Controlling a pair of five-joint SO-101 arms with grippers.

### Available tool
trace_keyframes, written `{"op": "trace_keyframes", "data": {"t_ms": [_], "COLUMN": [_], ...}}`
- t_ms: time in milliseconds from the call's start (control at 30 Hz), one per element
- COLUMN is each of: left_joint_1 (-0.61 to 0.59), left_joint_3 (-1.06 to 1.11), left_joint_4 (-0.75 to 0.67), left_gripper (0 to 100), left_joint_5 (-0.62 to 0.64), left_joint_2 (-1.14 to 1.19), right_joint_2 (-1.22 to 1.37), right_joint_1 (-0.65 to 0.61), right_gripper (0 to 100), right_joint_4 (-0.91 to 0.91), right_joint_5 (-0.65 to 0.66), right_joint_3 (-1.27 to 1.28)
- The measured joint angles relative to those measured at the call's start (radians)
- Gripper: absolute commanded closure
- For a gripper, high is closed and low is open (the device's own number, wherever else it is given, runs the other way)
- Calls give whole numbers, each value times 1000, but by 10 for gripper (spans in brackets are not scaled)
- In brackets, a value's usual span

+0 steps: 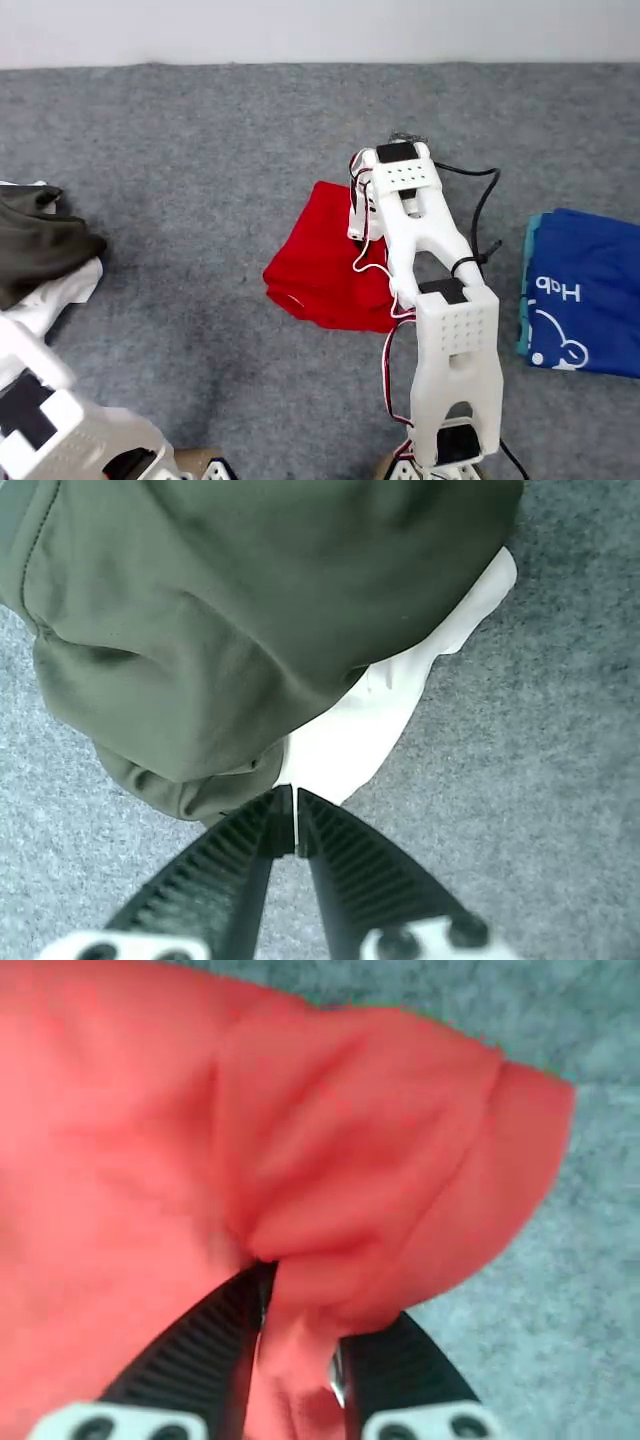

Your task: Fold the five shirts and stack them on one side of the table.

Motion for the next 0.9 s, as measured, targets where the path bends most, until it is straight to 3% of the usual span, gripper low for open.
{"op": "trace_keyframes", "data": {"t_ms": [433, 900], "left_joint_1": [0, 0], "left_joint_3": [0, 0], "left_joint_4": [0, 0], "left_gripper": [985, 985], "left_joint_5": [0, 0], "left_joint_2": [0, 0], "right_joint_2": [-345, -628], "right_joint_1": [144, 466], "right_gripper": [989, 990], "right_joint_4": [183, 186], "right_joint_5": [279, 697], "right_joint_3": [0, 0]}}
